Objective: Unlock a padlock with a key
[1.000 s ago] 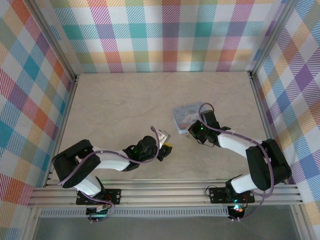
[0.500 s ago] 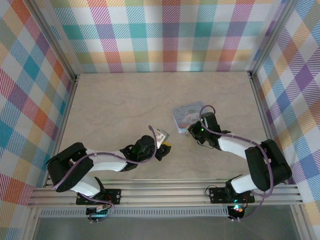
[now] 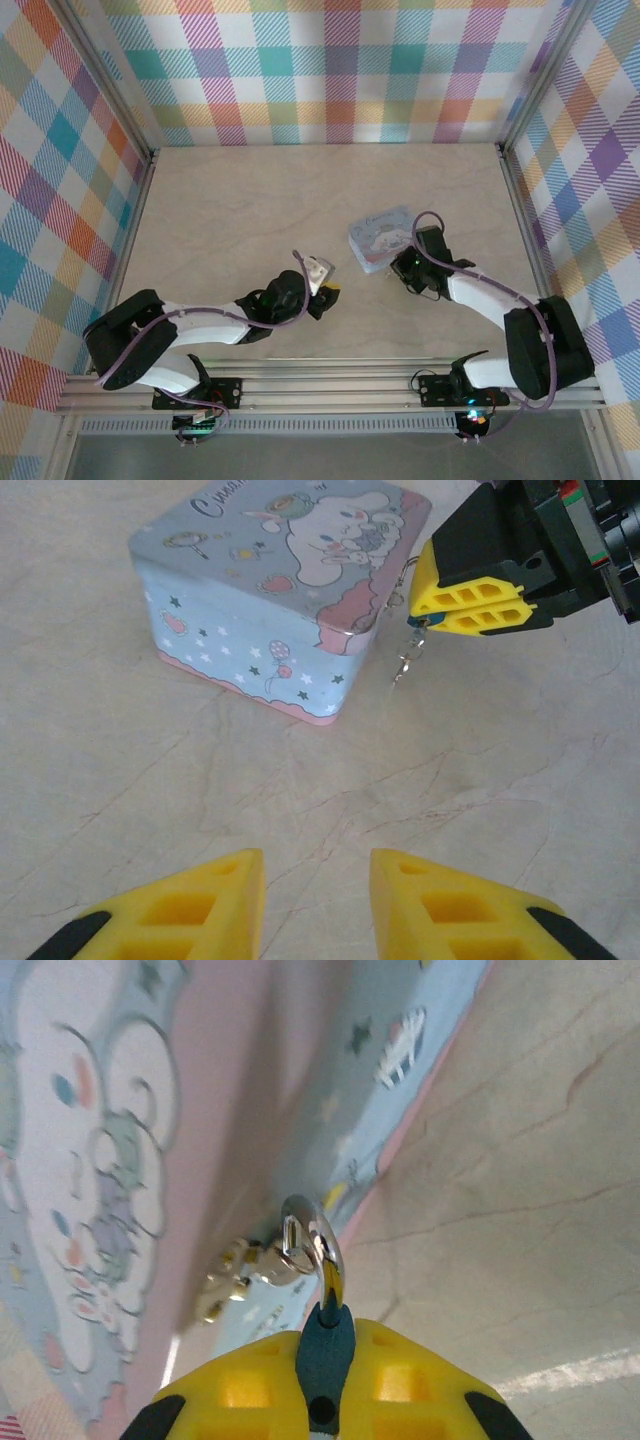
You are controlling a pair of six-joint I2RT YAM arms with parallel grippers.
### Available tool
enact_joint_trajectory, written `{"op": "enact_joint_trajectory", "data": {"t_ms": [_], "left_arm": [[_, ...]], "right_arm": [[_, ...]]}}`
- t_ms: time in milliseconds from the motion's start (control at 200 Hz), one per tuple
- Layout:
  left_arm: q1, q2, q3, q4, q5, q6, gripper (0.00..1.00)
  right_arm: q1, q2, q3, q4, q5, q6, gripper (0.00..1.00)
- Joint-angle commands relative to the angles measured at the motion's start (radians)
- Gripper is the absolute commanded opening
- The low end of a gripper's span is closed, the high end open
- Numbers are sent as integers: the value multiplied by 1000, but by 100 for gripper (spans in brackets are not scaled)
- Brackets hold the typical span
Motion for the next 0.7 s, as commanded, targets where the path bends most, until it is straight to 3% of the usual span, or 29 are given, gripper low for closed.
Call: {"op": "enact_joint_trajectory", "data": {"t_ms": [0,270,405,500,595,660,695], "left_arm": [[-6,-42,-28,-10,-35,-5,32],[-6,-90,-16,-71,-29,26,32],[-3,-131,-1,-124,-34,38,33],[6,-195,33,-236,-104,22,35],[18,-281,110,-443,-242,-21,45],[34,-333,160,-575,-326,-62,57],[47,-354,185,-652,-381,-98,71]], "right_arm": [[-9,6,-24,2,-19,4,0],[-12,96,-21,70,-14,29,0],[-12,43,38,-33,47,-5,0],[-12,-23,43,-94,96,-31,0],[-11,-84,0,-101,80,-25,0],[4,-122,-41,-102,63,-12,0],[25,-145,-54,-115,74,-13,0]]}}
